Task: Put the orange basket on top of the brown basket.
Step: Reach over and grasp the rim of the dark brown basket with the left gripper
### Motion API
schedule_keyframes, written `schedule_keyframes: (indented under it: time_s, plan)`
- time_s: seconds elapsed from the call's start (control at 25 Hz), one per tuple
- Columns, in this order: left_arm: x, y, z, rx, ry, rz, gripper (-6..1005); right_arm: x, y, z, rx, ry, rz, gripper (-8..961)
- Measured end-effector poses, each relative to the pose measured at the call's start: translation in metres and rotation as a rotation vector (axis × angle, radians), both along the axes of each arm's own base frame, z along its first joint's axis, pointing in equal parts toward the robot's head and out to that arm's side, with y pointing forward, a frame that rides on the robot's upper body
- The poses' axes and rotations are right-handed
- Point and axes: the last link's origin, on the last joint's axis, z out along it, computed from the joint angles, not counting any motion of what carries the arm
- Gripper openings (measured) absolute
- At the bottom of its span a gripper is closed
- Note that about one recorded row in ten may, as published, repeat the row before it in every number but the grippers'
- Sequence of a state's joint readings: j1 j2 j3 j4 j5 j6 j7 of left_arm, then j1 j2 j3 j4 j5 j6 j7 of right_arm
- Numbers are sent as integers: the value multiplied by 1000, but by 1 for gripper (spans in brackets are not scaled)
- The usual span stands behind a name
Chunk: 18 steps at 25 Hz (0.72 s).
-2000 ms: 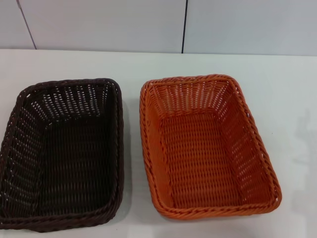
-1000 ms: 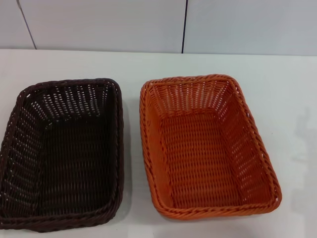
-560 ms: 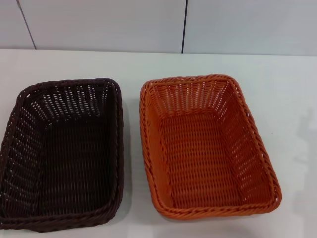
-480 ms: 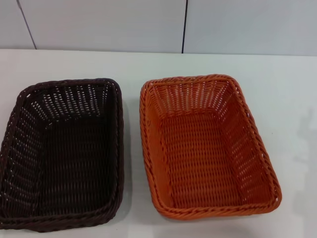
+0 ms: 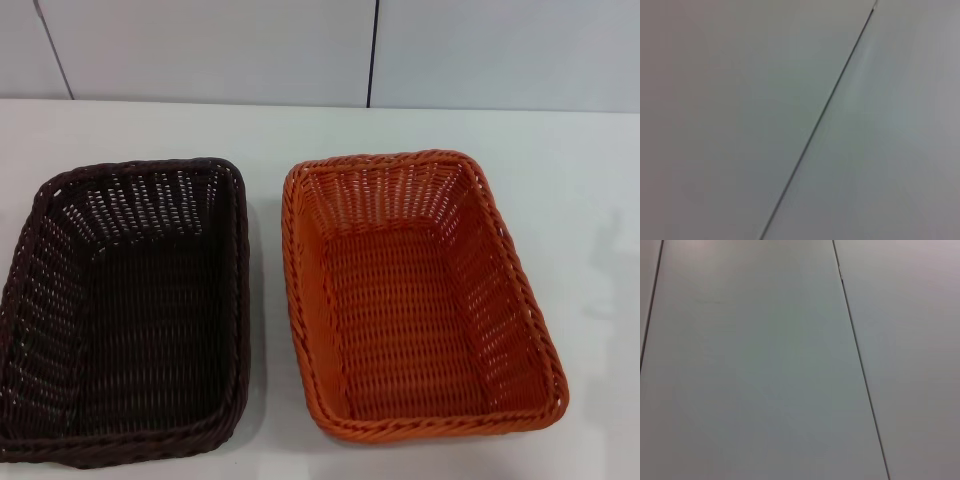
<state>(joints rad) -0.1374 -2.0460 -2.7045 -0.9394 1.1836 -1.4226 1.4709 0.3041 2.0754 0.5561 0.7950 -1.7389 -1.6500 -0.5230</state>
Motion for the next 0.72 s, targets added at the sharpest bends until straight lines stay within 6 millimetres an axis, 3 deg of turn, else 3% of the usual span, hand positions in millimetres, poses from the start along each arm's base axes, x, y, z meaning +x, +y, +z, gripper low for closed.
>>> schedule_keyframes:
  time_s: [0.36,0.44,0.72]
  plan:
    - [11,4,8,-87,3,4,690,0,0,0,-1,0,-1,452]
    - [19,13,14,-204,36,59,688,0,0,0,-1,0,-1,452]
    - [37,29,29,-360,120,217,685,-2,2,0,-1,1,7,452]
